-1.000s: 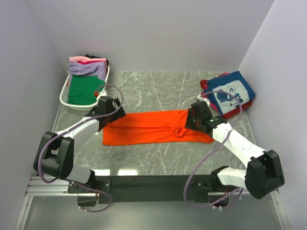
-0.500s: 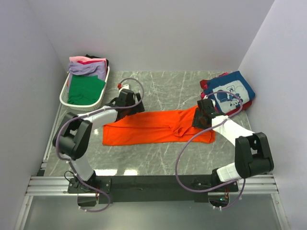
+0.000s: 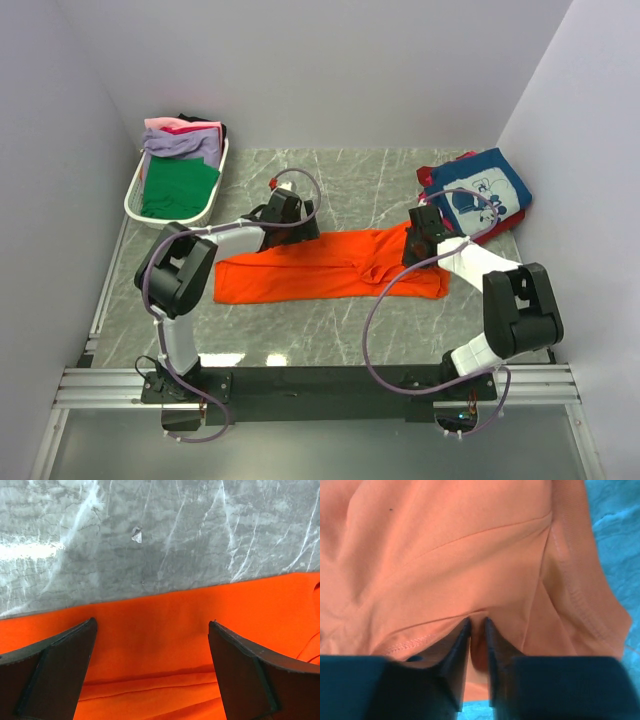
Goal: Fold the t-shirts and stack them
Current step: Fold the tshirt
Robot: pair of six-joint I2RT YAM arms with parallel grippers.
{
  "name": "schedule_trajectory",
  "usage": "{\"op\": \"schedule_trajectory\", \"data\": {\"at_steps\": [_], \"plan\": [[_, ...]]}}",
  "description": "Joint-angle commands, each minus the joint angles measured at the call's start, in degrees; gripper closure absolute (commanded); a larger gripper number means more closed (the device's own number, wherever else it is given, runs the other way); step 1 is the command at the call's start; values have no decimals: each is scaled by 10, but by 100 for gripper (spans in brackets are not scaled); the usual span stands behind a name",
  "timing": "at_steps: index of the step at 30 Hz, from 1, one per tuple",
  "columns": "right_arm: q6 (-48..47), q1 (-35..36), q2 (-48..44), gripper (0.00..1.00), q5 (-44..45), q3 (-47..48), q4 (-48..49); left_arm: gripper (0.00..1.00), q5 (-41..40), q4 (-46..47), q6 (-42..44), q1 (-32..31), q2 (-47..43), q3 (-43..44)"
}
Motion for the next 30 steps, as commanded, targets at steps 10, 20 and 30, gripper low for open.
{"op": "schedule_trajectory", "data": {"at_steps": [10,20,30], "plan": [[-16,3,-77,100,-6,7,-44,1,12,32,-6,0,19,-3],[-3,44,-140,99,-21,-4,-111,1,16,40,-9,0,24,-13],[36,95,-179,89,12,16,-225,1,7,37,-5,0,28,-19]]}}
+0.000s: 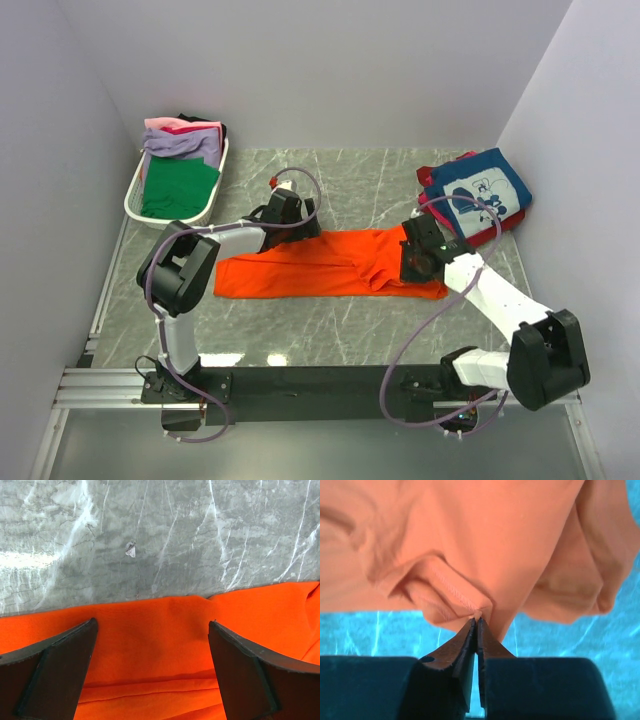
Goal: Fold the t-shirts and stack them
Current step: Fold the tshirt
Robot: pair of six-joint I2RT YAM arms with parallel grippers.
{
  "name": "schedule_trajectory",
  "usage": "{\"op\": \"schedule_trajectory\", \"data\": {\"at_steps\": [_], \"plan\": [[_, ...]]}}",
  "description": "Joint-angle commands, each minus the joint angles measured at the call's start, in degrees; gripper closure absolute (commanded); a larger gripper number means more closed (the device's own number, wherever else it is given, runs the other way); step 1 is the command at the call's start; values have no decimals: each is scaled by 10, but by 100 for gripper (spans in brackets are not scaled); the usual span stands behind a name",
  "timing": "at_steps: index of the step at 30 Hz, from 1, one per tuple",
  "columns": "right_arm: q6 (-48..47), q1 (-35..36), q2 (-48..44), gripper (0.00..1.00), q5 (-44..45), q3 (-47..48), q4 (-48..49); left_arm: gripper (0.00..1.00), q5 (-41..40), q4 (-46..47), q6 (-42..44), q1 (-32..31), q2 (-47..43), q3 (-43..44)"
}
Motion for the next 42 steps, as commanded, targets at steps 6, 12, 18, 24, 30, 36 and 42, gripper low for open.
{"op": "schedule_trajectory", "data": {"at_steps": [6,12,18,24,30,36,42], "plan": [[46,37,-68,72,30,16,-110,1,4,-9,-1,0,13,-18],[51,38,-86,54,57,32,-89,1,1,-13,-1,0,8,-12],[24,-12,-10,50,84,63,20,1,-3,-18,1,0,1,-16],[-3,-82,116,50,56,120,90,1,-3,-16,-1,0,-3,-27],[-11,-124,229,52,53,181,113,1,-3,-19,2,0,-5,-31],[-21,-148,255,53,65,205,111,1,-6,-26,4,0,-2,-30],[-37,-170,272,53,55,211,115,1,-5,-26,2,0,-2,-33]]}}
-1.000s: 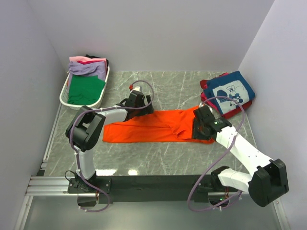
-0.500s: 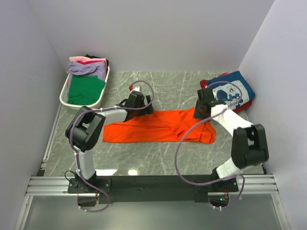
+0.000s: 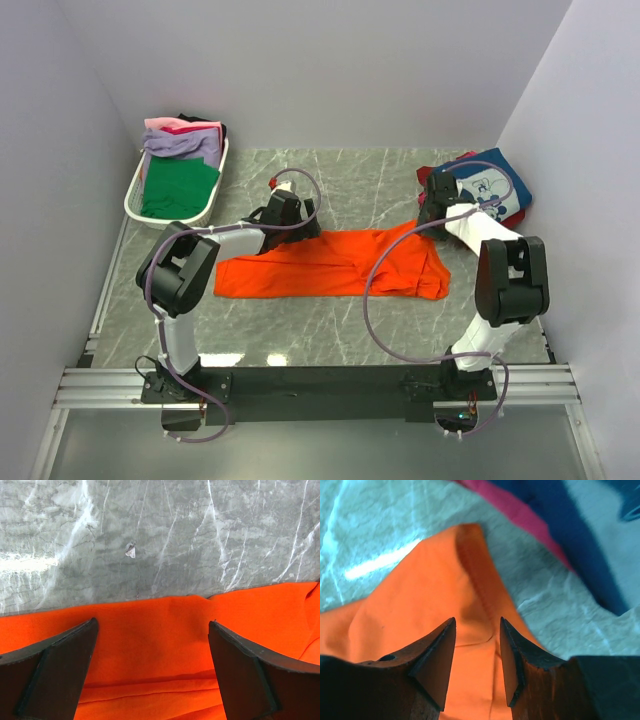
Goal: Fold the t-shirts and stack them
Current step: Fold the tshirt
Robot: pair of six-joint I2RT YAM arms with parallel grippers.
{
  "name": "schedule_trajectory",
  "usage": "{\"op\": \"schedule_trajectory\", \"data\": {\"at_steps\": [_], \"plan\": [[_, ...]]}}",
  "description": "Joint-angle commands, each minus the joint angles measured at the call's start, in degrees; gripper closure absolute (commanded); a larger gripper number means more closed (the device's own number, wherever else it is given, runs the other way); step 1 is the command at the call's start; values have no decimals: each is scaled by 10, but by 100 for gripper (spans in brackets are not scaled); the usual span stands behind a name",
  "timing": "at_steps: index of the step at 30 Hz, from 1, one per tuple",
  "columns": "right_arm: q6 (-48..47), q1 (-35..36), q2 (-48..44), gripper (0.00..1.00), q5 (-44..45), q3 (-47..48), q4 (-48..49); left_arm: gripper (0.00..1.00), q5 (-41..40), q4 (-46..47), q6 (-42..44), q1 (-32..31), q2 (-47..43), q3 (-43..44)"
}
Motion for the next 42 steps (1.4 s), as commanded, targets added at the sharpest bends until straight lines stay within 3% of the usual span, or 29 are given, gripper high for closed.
{"op": "schedule_trajectory", "data": {"at_steps": [1,10,15,19,22,36,39,40,42], "plan": [[-20,-10,13,53,1,24,24,1,-3,-43,2,0,0,-20],[-27,-12,57,53,-45,36,54,1,-6,-44,3,0,2,-17],[-30,-14,69,71,-36,53,43,1,-13,-61,6,0,0,-17],[-37,-14,72,97,-9,83,25,1,-22,-62,8,1,-4,-28],[-42,-17,74,100,4,99,20,1,-28,-62,9,4,-8,-35],[-61,-21,160,100,11,189,-9,1,-48,-66,11,18,-18,-28],[-61,-21,158,85,2,197,-20,1,-50,-66,13,18,-26,-22],[-60,-22,153,72,-2,193,-21,1,-53,-65,16,18,-37,-21],[-58,-20,131,65,-24,175,-13,1,-58,-65,19,18,-53,-19]]}}
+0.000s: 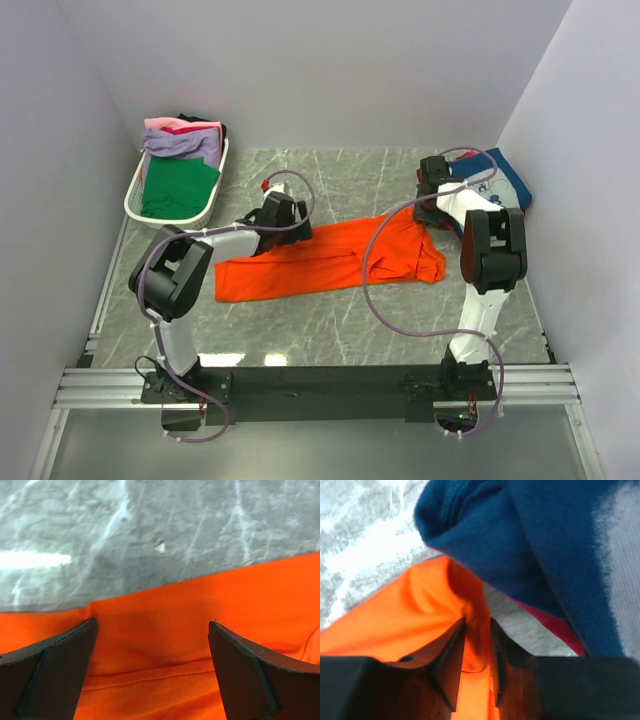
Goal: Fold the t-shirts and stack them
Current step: Fold the tshirt
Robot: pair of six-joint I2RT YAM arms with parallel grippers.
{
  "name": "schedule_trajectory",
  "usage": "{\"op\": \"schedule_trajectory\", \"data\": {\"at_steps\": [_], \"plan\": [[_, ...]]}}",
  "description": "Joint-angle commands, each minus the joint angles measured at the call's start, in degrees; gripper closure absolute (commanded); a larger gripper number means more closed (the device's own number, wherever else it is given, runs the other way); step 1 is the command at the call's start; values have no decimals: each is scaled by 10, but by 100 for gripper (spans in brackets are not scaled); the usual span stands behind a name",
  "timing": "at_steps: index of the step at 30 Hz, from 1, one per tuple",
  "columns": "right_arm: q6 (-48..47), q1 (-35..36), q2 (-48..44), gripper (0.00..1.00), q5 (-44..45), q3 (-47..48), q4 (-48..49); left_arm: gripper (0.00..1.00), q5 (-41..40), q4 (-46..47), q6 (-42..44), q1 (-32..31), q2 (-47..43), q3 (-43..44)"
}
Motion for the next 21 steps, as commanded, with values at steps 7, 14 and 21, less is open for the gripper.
{"op": "schedule_trajectory", "data": {"at_steps": [7,14,21], "plan": [[-1,10,-130,54,-39,-47,9,1,-70,-66,24,8,-138,-19],[11,61,-225,53,-13,-100,31,1,-139,-118,29,17,-240,-62],[17,137,-255,53,29,-78,12,1,-135,-132,13,100,-312,-141]]}}
